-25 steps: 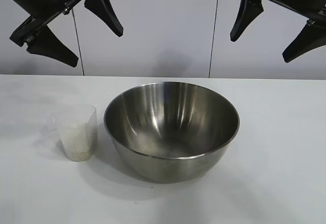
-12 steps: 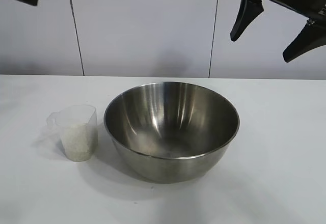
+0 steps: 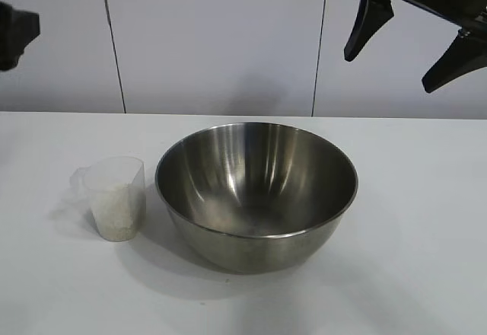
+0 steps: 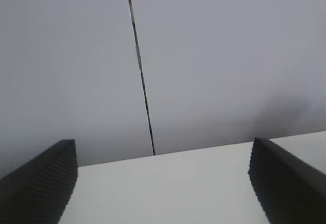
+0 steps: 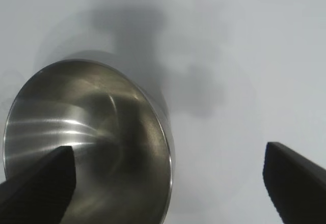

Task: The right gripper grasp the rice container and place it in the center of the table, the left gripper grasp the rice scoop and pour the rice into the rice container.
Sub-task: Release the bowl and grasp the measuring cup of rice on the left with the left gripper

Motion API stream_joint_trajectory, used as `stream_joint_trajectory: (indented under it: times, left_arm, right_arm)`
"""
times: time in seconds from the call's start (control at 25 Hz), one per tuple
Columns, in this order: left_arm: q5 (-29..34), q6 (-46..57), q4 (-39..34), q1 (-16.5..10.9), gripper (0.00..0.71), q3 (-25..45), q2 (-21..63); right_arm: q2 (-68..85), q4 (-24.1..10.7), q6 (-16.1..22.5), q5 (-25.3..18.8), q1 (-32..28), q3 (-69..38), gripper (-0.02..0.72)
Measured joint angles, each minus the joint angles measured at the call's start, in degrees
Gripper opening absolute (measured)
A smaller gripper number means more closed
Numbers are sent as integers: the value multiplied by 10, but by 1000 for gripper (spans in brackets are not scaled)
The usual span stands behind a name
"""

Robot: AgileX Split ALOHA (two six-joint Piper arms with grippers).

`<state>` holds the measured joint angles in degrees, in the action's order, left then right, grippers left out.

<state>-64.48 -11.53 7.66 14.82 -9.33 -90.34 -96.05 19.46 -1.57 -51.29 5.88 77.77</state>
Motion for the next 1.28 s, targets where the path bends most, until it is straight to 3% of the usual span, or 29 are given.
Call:
stream_joint_trajectory:
  times: [0.32, 0.6, 1.28]
  left_arm:
    - [-7, 5, -35, 0, 654, 11, -128]
    - [-12, 7, -35, 0, 654, -25, -201]
    - [-15, 7, -36, 0, 654, -95, -269]
  right_arm:
    - [0, 0, 0, 0, 0, 0, 694]
    - [0, 0, -2, 0, 0, 0, 694]
    - [0, 0, -2, 2, 0, 0, 694]
